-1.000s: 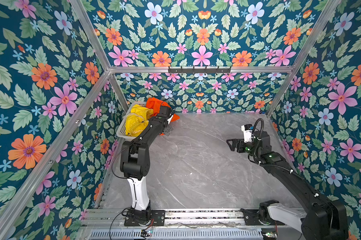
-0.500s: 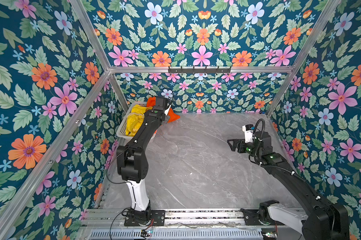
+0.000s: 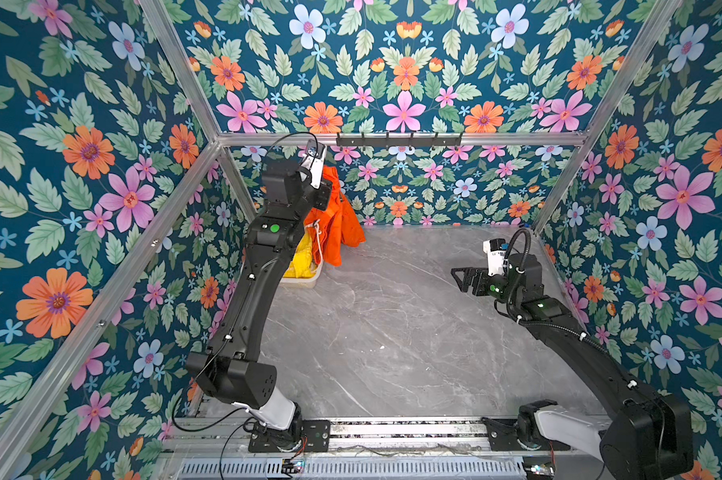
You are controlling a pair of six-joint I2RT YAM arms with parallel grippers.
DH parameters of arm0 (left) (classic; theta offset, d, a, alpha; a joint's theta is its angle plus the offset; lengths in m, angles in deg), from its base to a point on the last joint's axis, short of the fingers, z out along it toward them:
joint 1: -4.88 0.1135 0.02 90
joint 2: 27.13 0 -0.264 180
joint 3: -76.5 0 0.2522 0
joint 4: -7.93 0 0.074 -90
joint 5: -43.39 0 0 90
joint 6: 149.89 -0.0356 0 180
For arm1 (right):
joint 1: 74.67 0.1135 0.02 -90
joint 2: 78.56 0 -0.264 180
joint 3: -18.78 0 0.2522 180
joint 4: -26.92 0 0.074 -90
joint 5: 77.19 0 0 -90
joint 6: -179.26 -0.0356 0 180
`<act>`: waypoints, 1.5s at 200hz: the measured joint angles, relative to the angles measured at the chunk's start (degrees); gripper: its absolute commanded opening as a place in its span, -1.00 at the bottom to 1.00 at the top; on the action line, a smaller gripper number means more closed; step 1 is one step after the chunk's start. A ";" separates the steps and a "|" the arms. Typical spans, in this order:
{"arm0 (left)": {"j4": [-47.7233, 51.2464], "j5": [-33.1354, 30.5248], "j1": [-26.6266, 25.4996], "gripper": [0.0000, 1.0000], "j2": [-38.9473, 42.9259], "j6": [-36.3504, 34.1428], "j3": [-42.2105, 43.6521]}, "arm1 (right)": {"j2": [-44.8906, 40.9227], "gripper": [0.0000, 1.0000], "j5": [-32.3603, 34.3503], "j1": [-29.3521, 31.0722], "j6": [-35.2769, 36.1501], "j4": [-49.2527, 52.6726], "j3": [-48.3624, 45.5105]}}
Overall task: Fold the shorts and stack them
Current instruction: 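Reach the left gripper into the basket and grasp the orange shorts, lifting them, then lay the orange shorts down with the left gripper while the right gripper approaches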
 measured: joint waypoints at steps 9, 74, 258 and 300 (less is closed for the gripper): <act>-1.46 2.29 -0.04 -1.00 0.98 1.42 -0.61 | 0.66 0.99 -0.39 0.11 -0.15 -0.35 0.90; -10.78 22.34 -3.02 -1.00 3.85 14.58 -3.74 | 3.74 0.99 -1.55 1.95 -1.88 -0.37 8.81; -8.39 7.30 -8.13 0.74 13.27 32.94 51.04 | 2.62 0.84 5.03 17.64 -9.03 30.25 10.58; -9.60 5.99 -8.09 0.74 15.93 37.90 61.16 | 6.56 0.64 -1.42 25.14 -25.27 22.67 2.97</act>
